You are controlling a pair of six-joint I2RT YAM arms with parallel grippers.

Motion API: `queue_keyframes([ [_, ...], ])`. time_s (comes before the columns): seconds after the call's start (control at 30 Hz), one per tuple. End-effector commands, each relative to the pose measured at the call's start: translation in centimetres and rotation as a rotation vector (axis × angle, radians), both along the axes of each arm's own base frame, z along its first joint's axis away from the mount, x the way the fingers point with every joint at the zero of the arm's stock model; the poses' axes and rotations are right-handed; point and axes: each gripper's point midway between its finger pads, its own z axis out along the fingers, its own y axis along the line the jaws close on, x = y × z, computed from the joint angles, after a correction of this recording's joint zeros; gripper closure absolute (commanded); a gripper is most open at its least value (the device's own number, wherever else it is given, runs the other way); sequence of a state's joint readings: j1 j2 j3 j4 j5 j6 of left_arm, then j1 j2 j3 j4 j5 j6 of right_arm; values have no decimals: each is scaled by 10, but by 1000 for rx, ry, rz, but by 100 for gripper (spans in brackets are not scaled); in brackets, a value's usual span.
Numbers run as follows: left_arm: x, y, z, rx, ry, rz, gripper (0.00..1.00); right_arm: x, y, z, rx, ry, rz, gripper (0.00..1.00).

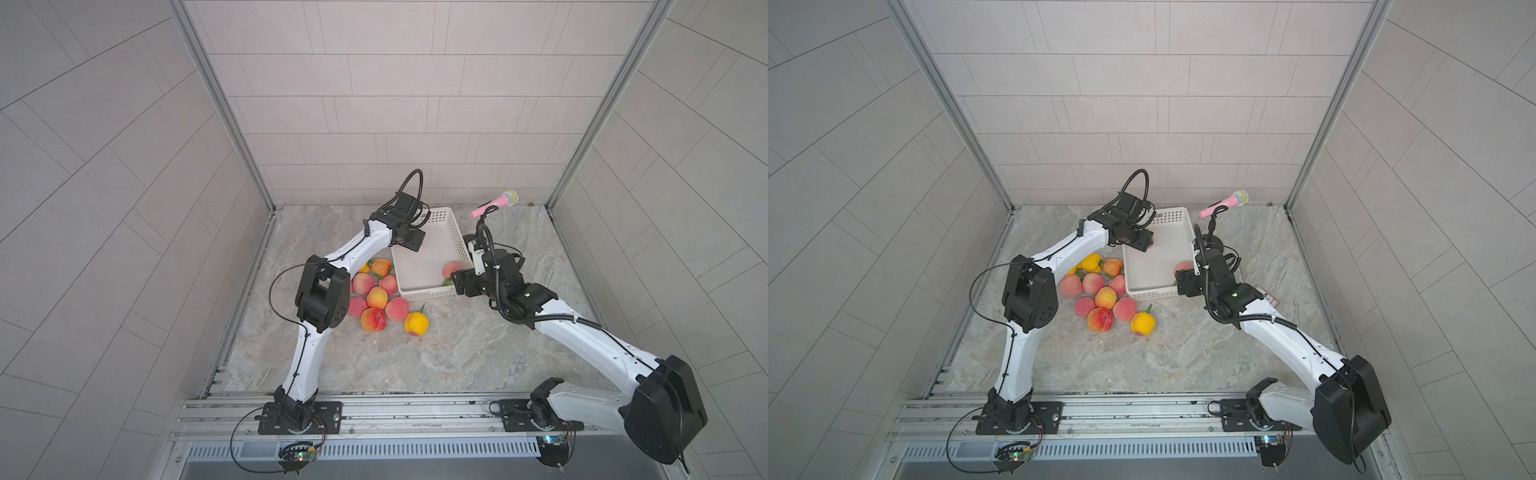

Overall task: Put the peaches into the basket
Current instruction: Place the peach in the basket.

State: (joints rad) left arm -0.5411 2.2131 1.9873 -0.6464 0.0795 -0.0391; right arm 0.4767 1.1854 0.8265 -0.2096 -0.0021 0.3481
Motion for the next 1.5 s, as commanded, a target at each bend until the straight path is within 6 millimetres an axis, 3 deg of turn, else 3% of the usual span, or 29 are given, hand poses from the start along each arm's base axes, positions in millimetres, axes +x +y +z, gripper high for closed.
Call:
queue_keyframes([
  [0.0,4,1,-5,64,-14,-13,45,-1,-5,3,-3,-11,-22,11],
  [0.57,10,7,-54,161,30,20,39,0,-3,-3,-3,5,-12,11],
  [0.77,8,6,-56,174,35,16,28,0,-2,-3,-1,6,-9,11],
  [1.03,8,8,-31,158,1,23,19,1,-1,-4,-2,6,-7,11],
  [1.23,5,5,10,95,-43,30,17,0,0,-4,4,8,1,11],
  [1.47,-5,4,55,-1,-84,44,14,-14,31,0,85,70,166,11],
])
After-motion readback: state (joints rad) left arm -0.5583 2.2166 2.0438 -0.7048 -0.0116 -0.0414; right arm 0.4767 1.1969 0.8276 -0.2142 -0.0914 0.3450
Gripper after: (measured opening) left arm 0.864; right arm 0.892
